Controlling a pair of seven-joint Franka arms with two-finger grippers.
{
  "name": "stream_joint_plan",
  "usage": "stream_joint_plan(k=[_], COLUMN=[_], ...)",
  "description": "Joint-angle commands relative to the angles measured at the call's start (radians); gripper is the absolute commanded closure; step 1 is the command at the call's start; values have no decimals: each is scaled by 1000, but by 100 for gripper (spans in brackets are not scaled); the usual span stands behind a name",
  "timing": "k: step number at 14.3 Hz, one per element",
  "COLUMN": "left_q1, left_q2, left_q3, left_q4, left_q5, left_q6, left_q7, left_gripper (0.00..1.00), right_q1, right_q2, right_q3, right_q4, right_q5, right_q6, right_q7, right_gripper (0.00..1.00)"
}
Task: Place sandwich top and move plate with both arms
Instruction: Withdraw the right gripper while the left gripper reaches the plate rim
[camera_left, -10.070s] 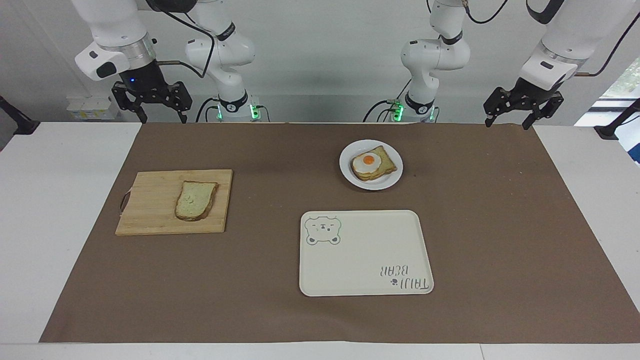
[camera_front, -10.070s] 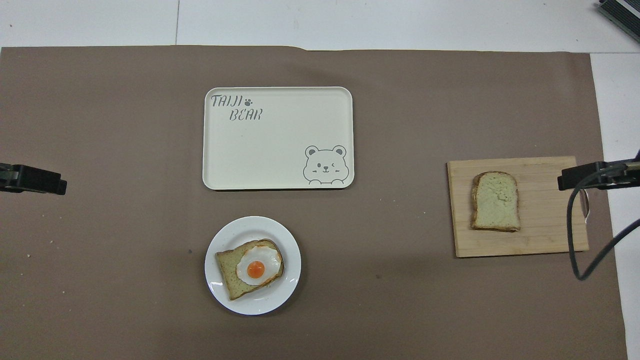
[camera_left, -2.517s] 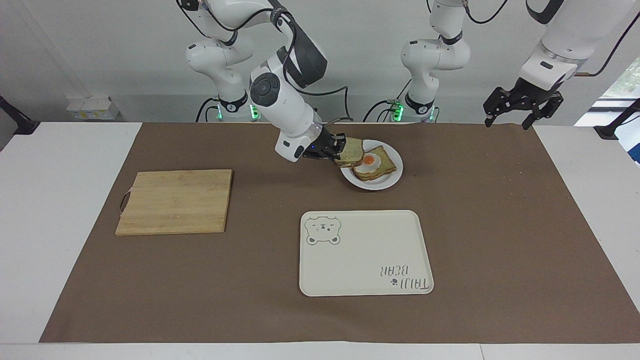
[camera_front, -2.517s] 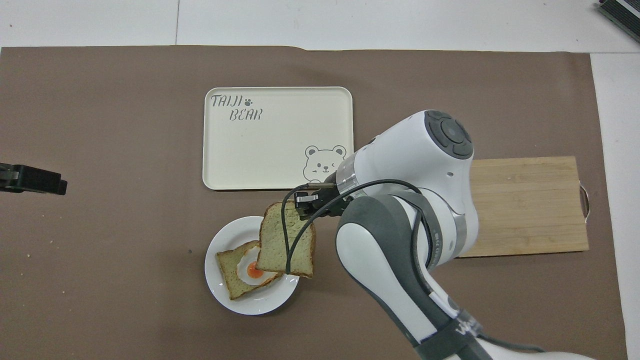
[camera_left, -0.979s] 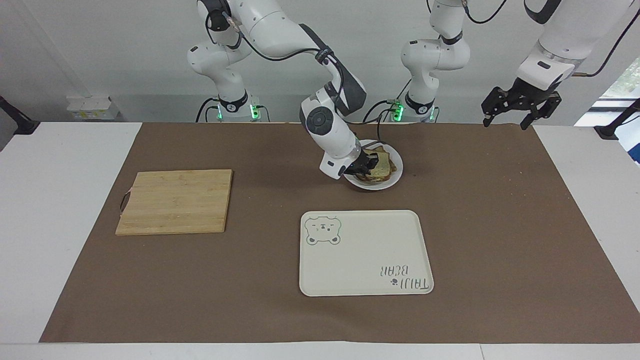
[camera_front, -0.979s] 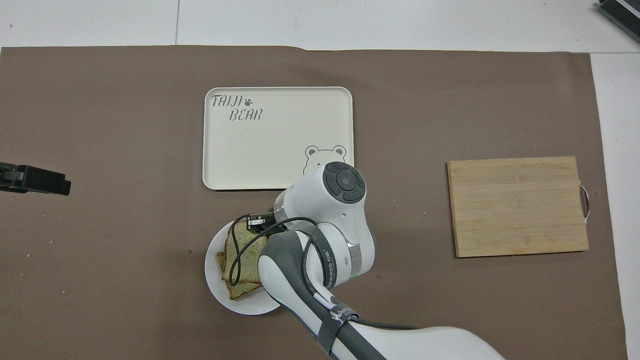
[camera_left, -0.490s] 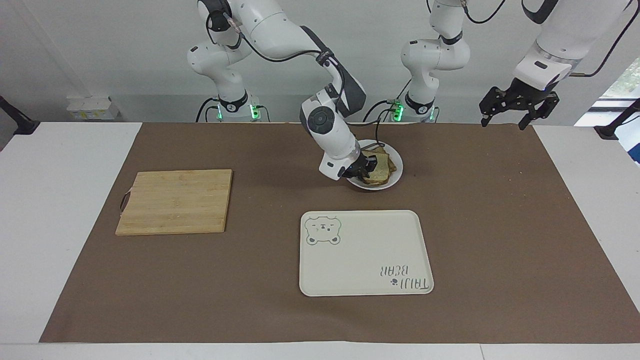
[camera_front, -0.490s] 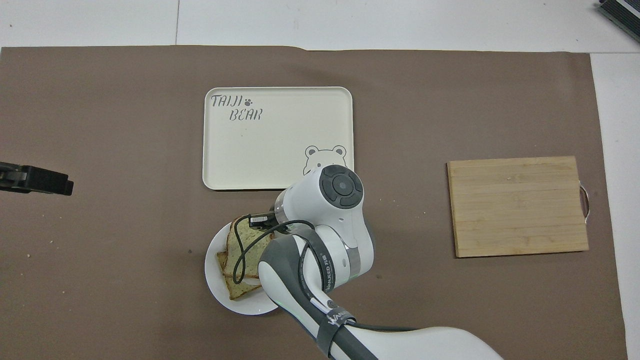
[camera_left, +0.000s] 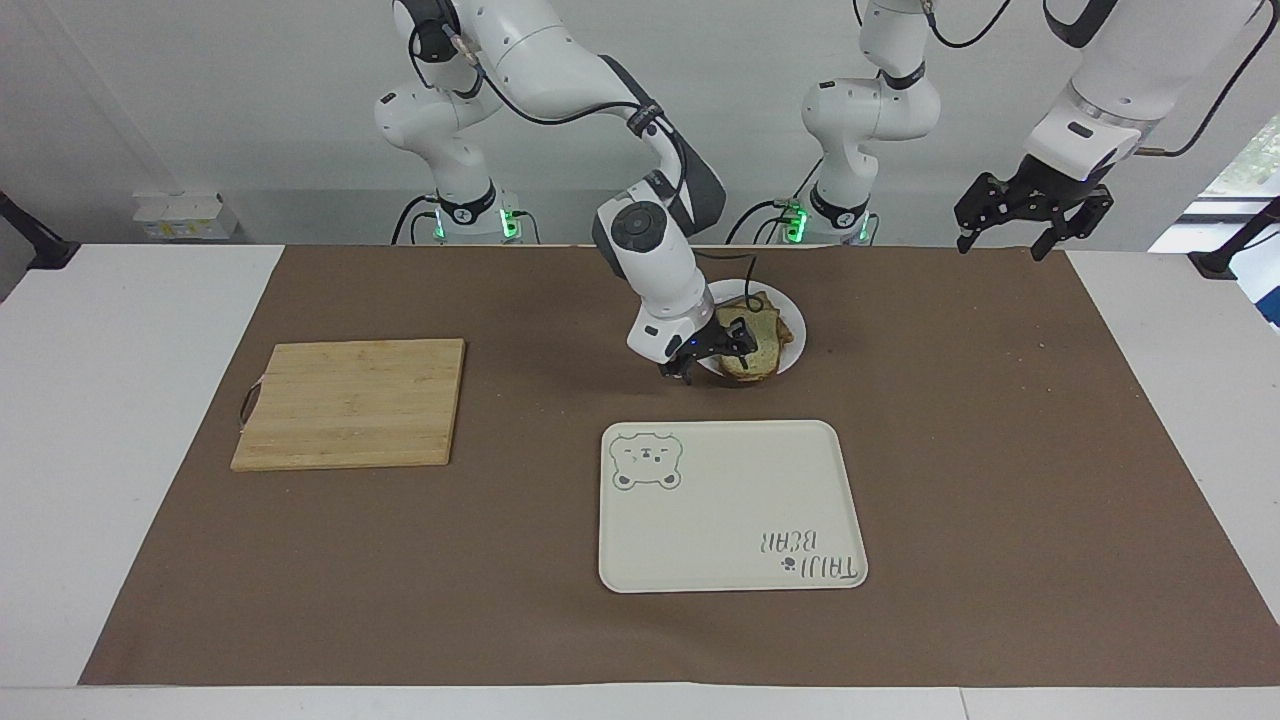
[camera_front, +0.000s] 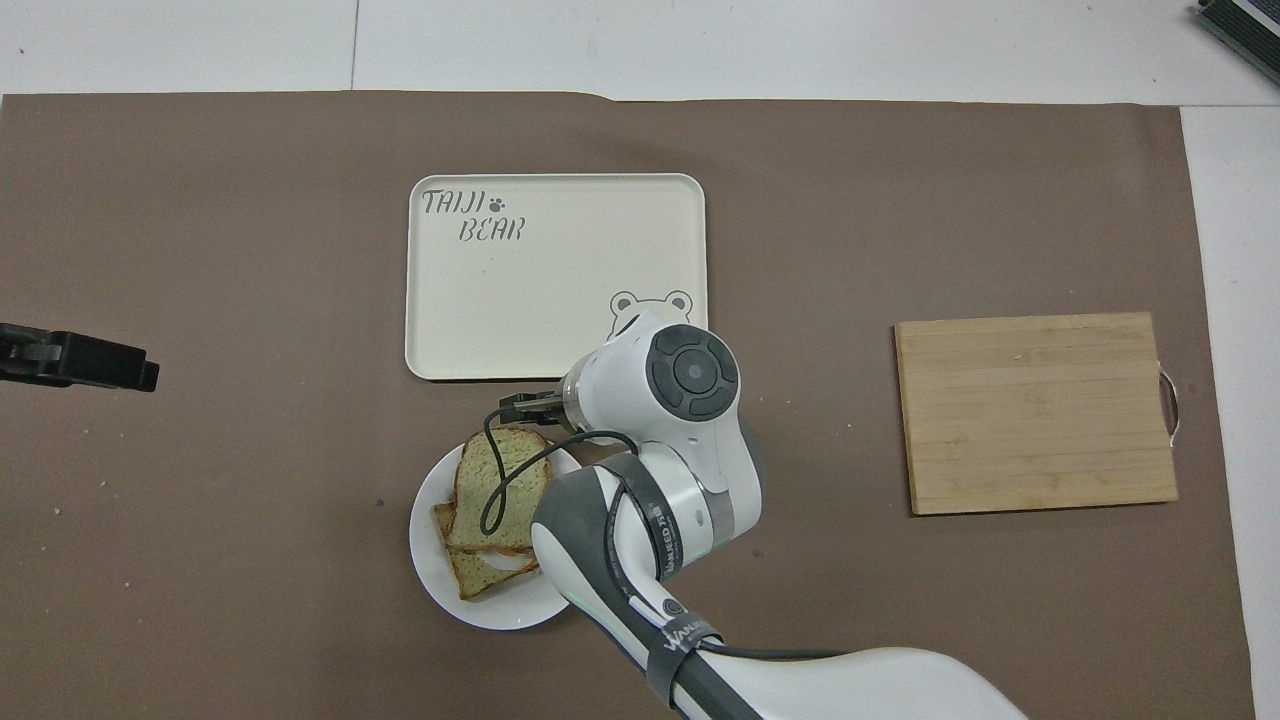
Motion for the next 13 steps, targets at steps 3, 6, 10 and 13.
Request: stream_joint_plan(k=[3, 6, 10, 13], left_q1=[-4, -11, -22, -63], left_q2=[-77, -140, -230, -251], left_q3=[4, 3, 1, 1], left_q4=[-169, -373, -613, -775], left_q5=[-81, -201, -349, -434], left_q6=[49, 196, 396, 556], left_q7=[-4, -2, -2, 24], left_gripper=[0, 0, 0, 0], right_q1=[-96, -196, -323, -377], right_q2=[-86, -144, -207, -247], right_q3=[5, 9, 8, 5], right_q4=[-17, -15, -9, 1], right_q5=[-72, -215, -238, -264], right_q6=[-69, -213, -316, -345], right_q7=[32, 17, -8, -26], right_gripper=[0, 0, 0, 0])
